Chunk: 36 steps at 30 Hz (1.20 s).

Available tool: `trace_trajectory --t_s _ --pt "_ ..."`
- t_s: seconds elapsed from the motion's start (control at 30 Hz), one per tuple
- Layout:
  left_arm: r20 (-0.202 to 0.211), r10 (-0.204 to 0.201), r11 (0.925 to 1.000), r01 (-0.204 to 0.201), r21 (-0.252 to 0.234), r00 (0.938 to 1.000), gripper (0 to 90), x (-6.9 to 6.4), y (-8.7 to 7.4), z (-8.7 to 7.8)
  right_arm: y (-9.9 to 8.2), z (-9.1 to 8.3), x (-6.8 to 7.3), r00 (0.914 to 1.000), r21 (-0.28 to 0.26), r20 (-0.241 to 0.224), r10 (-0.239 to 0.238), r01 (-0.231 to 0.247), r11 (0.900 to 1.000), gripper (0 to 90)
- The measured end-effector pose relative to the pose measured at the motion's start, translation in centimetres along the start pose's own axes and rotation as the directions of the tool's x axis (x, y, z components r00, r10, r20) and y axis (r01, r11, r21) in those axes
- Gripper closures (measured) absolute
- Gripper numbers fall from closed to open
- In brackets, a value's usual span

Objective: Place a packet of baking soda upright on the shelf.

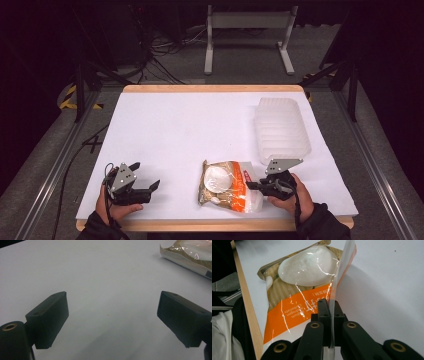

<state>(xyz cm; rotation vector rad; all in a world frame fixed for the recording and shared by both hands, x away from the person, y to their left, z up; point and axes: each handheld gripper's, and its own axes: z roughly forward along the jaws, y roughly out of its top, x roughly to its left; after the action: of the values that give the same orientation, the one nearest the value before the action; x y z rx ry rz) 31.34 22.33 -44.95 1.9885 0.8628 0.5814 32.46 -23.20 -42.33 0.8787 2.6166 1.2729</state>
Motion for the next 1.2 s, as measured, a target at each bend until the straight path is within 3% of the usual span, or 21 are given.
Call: trace_trajectory --t_s 0.43,0.63,0.77,0.93,1.03,1.2 --pt "0.007 -0.004 1.0000 0.004 0.000 1.0000 11.5 0.0 0.0 0.0 2.2 -0.1 -0.4 0.9986 0.016 0.003 -0.053 0.053 0.9985 90.0" --pt "0.012 -0.001 1.0000 0.001 0.007 0.9999 11.8 0.0 -0.1 -0.1 4.4 0.0 -0.8 0.9952 0.027 -0.009 -0.098 0.098 0.9948 90.0" --pt "0.016 -0.001 0.9999 0.001 0.013 0.9999 12.1 0.0 -0.2 -0.1 6.1 0.0 -0.7 0.9899 0.049 -0.018 -0.140 0.141 0.9888 90.0" --pt "0.029 -0.009 0.9998 0.009 0.016 0.9995 12.1 -0.2 -0.3 -0.1 8.2 -0.1 -0.6 0.9767 0.066 -0.052 -0.208 0.211 0.9752 90.0" --pt "0.047 -0.006 1.0000 0.005 0.007 0.9989 12.0 -0.3 -0.3 -0.2 9.4 -0.2 -0.6 0.9698 0.074 -0.084 -0.229 0.235 0.9691 90.0" --pt "0.061 -0.026 0.9997 0.026 0.002 0.9978 11.6 -0.4 -0.5 -0.3 11.0 -0.6 -0.7 0.9599 0.071 -0.100 -0.262 0.269 0.9604 90.0"
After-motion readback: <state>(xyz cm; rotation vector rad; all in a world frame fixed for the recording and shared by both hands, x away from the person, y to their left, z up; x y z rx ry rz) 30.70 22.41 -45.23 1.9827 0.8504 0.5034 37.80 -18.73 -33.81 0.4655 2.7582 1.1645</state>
